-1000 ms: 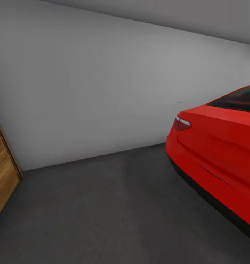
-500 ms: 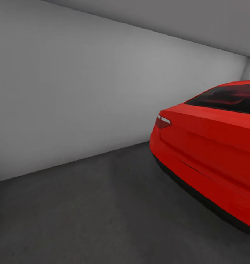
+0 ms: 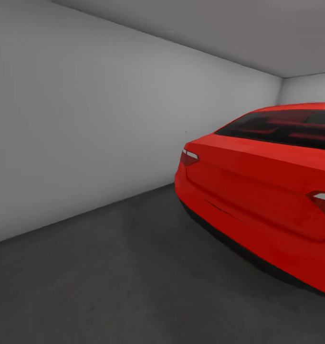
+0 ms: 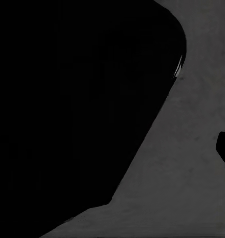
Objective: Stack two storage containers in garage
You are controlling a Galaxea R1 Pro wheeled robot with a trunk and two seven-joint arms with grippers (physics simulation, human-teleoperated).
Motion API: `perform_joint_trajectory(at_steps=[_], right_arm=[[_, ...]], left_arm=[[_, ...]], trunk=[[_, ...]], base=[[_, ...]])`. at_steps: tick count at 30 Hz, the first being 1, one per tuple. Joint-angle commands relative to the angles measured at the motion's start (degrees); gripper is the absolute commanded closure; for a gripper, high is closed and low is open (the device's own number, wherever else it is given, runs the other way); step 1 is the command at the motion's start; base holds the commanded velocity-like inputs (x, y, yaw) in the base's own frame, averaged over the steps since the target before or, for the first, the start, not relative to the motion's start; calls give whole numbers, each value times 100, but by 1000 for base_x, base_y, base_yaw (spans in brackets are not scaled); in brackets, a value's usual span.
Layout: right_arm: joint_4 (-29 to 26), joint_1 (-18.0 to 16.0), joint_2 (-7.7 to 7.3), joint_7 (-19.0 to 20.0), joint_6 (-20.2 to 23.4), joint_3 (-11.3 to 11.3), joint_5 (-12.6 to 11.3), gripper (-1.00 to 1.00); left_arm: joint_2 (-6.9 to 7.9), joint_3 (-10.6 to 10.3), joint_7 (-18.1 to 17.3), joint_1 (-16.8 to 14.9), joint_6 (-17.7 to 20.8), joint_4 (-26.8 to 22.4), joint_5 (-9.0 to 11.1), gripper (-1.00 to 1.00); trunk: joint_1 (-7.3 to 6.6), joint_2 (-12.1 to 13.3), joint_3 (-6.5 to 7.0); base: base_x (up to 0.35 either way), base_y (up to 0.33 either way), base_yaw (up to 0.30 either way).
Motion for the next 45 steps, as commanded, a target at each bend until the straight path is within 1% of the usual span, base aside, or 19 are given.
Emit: perform_joint_trajectory(at_steps=[1,6,28,45], right_arm=[[1,-1,-2,4,-19,44,-79,-100],[1,-1,-6,3,-30,46,-110,-100],[1,-1,35,5,-40,53,-103,-100],[1,-1,32,5,-40,46,-102,-100]], left_arm=[[1,0,1,-1,-4,-2,4,-100],[1,0,1,-1,-4,-2,4,-100],[1,0,1,-1,-3,-2,4,-100],[2,0,1,-1,-4,-2,4,-100]], trunk=[[0,-2,-4],[0,-2,-4],[0,-2,-4],[0,-2,-4]], base=[[0,0,-289],[0,0,-289],[0,0,-289],[0,0,-289]])
